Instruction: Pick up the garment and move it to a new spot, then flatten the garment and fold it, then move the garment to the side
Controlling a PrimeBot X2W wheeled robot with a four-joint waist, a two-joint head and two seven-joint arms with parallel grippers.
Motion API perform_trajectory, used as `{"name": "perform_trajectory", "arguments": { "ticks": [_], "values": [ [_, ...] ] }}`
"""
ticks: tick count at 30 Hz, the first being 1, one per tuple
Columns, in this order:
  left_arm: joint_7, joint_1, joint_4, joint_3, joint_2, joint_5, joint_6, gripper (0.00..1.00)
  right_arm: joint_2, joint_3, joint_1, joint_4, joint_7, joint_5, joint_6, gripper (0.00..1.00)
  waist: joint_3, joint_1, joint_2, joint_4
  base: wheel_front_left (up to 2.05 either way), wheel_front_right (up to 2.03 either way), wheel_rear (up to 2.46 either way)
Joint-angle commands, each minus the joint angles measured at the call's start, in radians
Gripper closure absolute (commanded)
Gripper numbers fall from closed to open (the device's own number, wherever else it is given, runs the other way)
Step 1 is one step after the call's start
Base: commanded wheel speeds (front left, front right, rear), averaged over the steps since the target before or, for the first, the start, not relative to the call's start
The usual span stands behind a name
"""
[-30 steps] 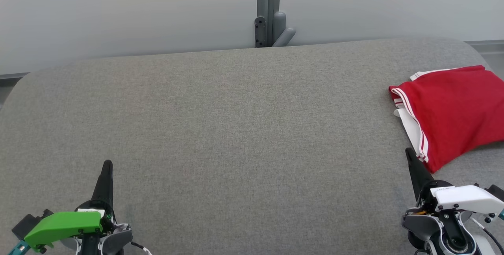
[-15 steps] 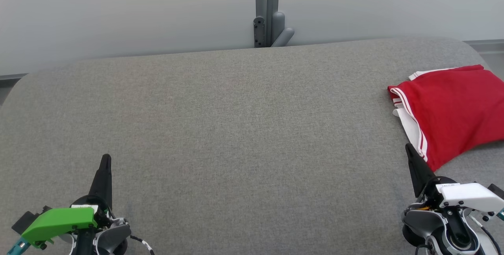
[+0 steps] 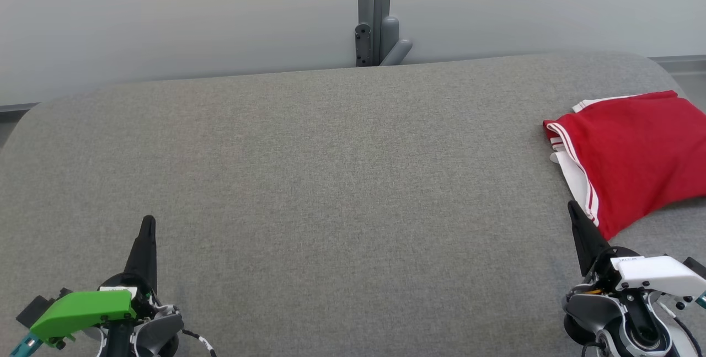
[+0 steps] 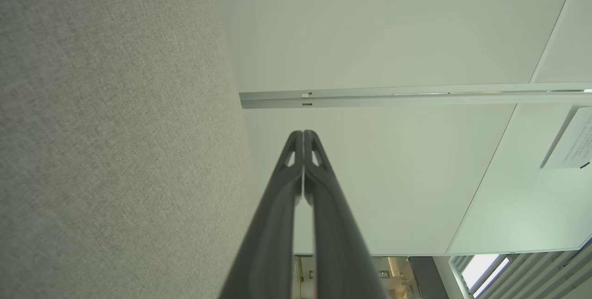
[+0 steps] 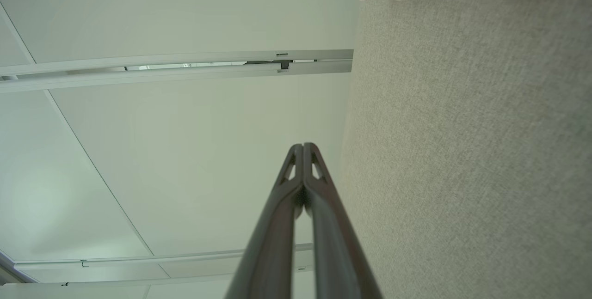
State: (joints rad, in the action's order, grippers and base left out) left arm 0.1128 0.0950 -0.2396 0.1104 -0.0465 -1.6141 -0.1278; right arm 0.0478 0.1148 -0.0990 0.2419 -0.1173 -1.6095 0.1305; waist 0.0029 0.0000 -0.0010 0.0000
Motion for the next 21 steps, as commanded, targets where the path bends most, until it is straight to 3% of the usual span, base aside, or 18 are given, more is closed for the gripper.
{"name": "perform_trajectory", "arguments": {
  "ticks": [1, 21],
  "values": [
    [0.0, 0.016, 0.001, 0.003, -0.007, 0.0, -0.006, 1.0, 0.005, 0.002, -0.01, -0.004, -0.003, -0.007, 0.0, 1.0, 0.0, 0.0, 0.001, 0.0, 0.0, 0.0, 0.0],
    [0.0, 0.016, 0.001, 0.003, -0.007, 0.0, -0.005, 1.0, 0.005, 0.002, -0.01, -0.004, -0.003, -0.007, 0.0, 1.0, 0.0, 0.0, 0.001, 0.0, 0.0, 0.0, 0.0]
  ]
}}
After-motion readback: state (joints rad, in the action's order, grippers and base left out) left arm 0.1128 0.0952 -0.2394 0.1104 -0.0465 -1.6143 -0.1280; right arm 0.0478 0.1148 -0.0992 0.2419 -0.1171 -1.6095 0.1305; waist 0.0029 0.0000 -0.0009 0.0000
